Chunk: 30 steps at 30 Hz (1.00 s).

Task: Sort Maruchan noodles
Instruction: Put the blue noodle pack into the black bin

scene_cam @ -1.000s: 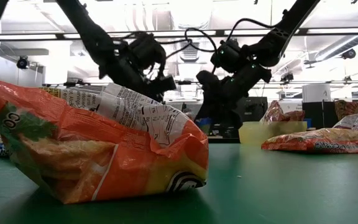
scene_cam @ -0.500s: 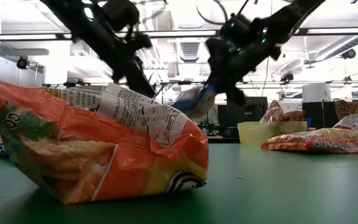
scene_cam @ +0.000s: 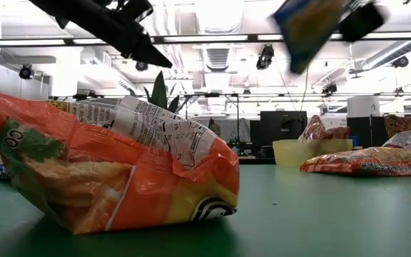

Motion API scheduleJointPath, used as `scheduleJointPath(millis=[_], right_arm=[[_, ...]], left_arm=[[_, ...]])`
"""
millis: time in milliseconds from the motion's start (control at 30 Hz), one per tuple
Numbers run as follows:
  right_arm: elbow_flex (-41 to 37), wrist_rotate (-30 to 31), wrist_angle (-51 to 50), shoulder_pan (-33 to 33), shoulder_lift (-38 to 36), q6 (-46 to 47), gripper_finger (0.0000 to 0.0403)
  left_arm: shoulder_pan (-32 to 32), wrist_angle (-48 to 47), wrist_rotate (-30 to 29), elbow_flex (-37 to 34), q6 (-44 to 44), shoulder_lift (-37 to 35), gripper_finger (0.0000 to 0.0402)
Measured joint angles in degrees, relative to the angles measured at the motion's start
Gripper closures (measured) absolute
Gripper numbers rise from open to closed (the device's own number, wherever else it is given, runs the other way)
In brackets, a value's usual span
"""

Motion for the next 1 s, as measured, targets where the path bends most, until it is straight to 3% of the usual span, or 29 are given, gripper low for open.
scheduleJointPath(millis=[167,333,467,600,800,1000], right_arm=[[2.68,-0.01,-9.34,11.60,-0.35,16.98,0.0390],[2.41,-5.77,-17.07,23.65,-0.50,37.27,0.0390],[0.94,-6.49,-19.71,30.86,-0.56,47.07,0.0390],[-0.77,-4.71,-19.56,35.00,-1.27,50.34,0.0390],[-5.70,7.58,-19.65,37.46,-6.14,53.64,0.0390],[-10.42,8.96,-19.77,38.69,-8.18,45.08,0.0390]], left_arm=[[0.00,0.98,0.00,0.00,0.66,0.25,0.0401],[0.00,1.50,0.00,0.00,1.51,1.05,0.0402],[0.00,1.85,0.00,0.00,1.53,1.56,0.0402],[0.00,1.88,0.00,0.00,1.53,1.70,0.0402],[0.00,1.86,0.00,0.00,1.53,1.70,0.0402],[0.00,1.83,0.00,-0.15,1.53,1.70,0.0402]])
